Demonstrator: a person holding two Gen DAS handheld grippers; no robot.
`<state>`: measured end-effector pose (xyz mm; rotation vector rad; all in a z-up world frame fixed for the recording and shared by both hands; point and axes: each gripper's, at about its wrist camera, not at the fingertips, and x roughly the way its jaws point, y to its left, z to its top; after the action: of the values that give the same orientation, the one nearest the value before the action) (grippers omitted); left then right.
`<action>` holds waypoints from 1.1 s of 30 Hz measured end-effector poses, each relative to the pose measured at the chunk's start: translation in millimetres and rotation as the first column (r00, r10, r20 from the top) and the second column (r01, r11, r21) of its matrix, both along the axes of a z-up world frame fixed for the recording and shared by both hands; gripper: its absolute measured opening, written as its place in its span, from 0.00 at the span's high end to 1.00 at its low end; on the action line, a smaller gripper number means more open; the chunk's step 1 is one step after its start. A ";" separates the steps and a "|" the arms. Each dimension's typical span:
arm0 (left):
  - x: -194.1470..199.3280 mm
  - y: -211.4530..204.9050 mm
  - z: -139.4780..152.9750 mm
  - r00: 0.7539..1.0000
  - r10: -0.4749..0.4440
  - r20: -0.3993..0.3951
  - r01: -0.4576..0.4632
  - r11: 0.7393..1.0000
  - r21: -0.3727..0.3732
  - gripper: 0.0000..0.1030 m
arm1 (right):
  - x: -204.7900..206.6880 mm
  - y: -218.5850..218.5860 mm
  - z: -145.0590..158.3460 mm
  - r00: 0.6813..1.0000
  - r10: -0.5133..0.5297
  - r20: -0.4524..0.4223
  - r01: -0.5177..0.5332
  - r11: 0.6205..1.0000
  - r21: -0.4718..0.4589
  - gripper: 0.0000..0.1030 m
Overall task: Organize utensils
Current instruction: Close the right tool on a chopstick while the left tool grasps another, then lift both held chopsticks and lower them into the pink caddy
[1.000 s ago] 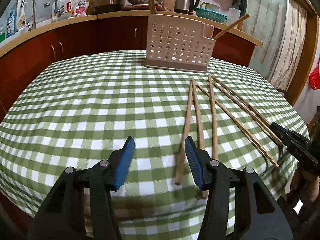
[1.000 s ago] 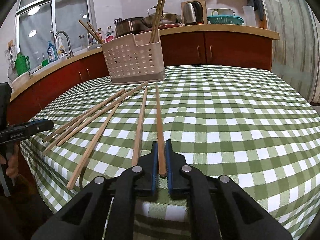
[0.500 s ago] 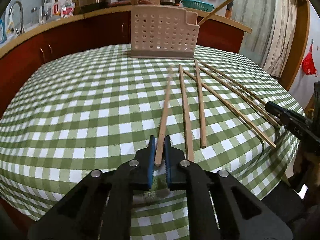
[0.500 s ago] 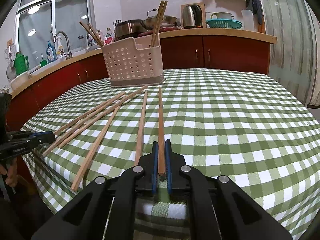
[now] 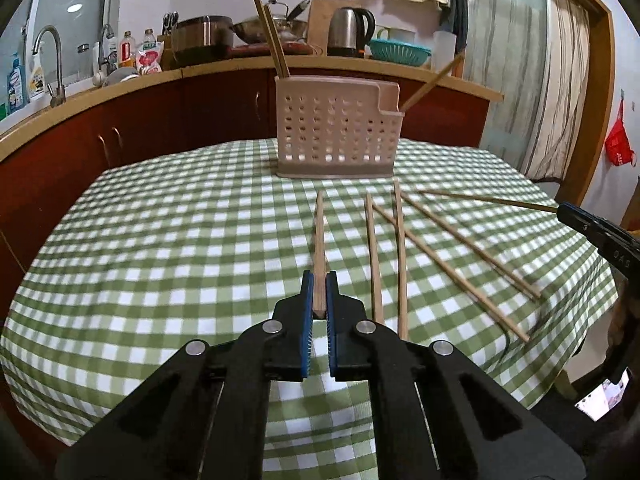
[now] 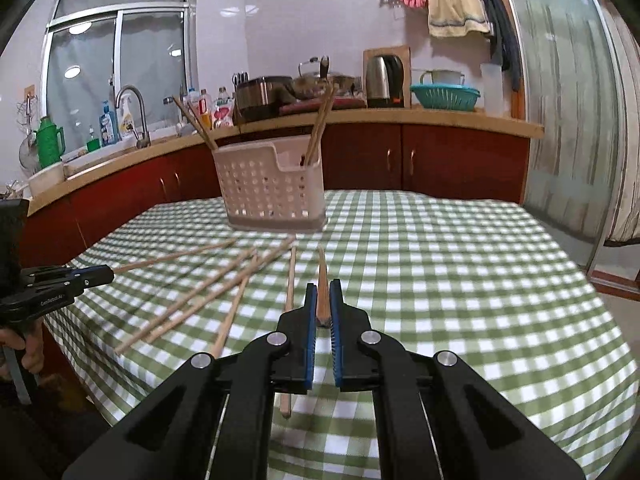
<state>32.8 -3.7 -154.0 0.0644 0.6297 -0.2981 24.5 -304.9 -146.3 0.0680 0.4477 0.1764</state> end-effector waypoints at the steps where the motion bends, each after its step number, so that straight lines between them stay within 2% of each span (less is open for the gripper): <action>1: 0.2 0.7 3.7 1.000 0.002 0.007 -0.002 1.000 -0.001 0.94 | 0.3 -1.1 4.1 1.000 -0.001 0.005 0.001 1.000 0.002 0.93; 10: 7.6 10.6 34.1 0.999 0.013 0.040 -0.012 1.000 -0.029 0.94 | 7.5 -3.9 36.7 0.999 0.015 0.028 -0.015 1.000 -0.021 0.93; 17: 12.7 15.3 46.5 0.999 0.017 0.046 -0.015 0.999 -0.051 0.94 | 12.7 -9.0 52.9 0.999 0.035 0.026 -0.035 0.999 -0.010 0.93; 28: 19.5 19.4 63.4 0.998 0.013 0.063 -0.008 0.997 -0.074 0.94 | 18.8 -11.1 68.5 0.999 0.038 0.022 -0.038 0.999 -0.023 0.93; 33: 25.4 23.3 73.2 0.998 0.010 0.056 -0.005 0.996 -0.091 0.94 | 31.5 -16.1 72.7 0.999 0.047 -0.015 -0.047 0.999 -0.014 0.93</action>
<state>58.2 19.6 -80.9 -0.0167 0.5600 -0.3158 56.0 -321.0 -73.7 0.0449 0.4657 0.2194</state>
